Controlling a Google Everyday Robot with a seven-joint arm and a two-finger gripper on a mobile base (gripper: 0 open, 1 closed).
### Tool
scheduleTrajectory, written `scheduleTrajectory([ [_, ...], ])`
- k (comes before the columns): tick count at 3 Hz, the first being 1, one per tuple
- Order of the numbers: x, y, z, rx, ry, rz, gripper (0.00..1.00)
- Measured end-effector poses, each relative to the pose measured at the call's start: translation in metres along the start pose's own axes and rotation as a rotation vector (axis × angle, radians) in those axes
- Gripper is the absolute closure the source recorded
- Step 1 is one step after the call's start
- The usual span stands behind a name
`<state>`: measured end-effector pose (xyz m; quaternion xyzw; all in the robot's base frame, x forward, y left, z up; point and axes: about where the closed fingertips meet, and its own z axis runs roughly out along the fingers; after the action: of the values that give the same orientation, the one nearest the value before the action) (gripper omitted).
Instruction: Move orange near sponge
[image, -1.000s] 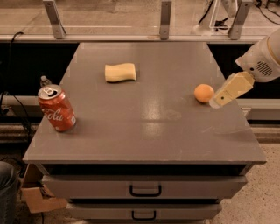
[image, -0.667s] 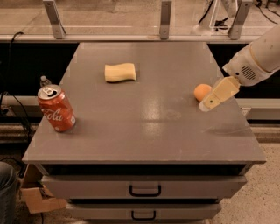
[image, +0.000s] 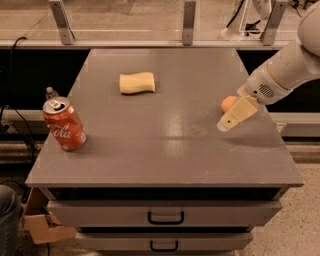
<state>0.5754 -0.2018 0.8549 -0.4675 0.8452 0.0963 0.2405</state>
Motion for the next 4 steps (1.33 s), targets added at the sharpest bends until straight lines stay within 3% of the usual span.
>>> scheduleTrajectory([
  [2, -0.008, -0.005, 0.007, 0.001, -0.008, -0.026, 0.64],
  [3, -0.032, -0.008, -0.014, 0.041, -0.082, -0.078, 0.87],
  [4, -0.059, -0.012, -0.047, 0.096, -0.176, -0.164, 1.0],
])
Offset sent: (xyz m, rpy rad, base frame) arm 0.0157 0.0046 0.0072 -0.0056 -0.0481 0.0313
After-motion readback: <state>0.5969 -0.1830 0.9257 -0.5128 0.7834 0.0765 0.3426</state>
